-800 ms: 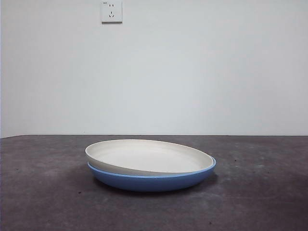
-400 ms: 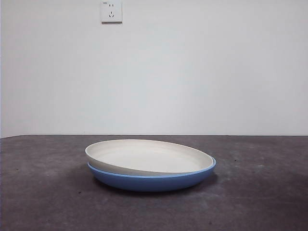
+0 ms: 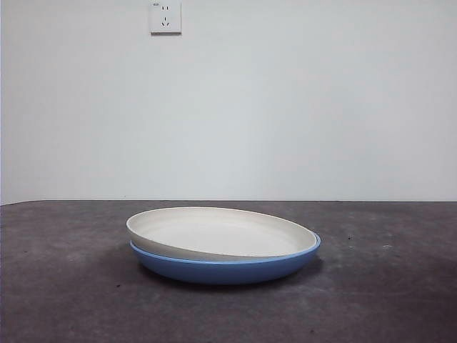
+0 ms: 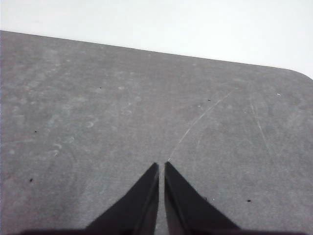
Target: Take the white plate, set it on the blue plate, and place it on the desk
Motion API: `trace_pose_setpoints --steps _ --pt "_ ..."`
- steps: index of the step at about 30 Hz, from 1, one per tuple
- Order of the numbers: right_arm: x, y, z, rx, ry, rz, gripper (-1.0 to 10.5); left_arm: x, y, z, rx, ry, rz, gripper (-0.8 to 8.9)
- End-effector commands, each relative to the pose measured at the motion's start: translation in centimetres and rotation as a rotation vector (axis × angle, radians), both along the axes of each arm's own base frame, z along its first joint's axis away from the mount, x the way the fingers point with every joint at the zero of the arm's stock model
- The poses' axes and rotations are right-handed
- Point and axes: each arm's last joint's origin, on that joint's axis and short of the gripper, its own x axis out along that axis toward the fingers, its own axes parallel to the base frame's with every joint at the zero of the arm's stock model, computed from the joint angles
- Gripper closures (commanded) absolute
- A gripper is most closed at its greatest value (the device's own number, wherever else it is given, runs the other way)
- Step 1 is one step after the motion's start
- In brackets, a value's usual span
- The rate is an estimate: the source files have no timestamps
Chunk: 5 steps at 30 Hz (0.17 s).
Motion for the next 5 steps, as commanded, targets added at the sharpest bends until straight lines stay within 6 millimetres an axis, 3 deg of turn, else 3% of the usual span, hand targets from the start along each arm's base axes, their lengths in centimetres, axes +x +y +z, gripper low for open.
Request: trace_pose_setpoints --steps 1,5 --pt "0.02 -0.03 -0.05 0.010 -0.008 -0.007 9.3 0.08 0.01 -0.75 0.006 0.025 0.002 7.93" --pt "0.02 -0.03 -0.05 0.010 -0.008 -0.007 9.3 0.08 0.01 -0.75 0.005 0.025 0.002 7.93"
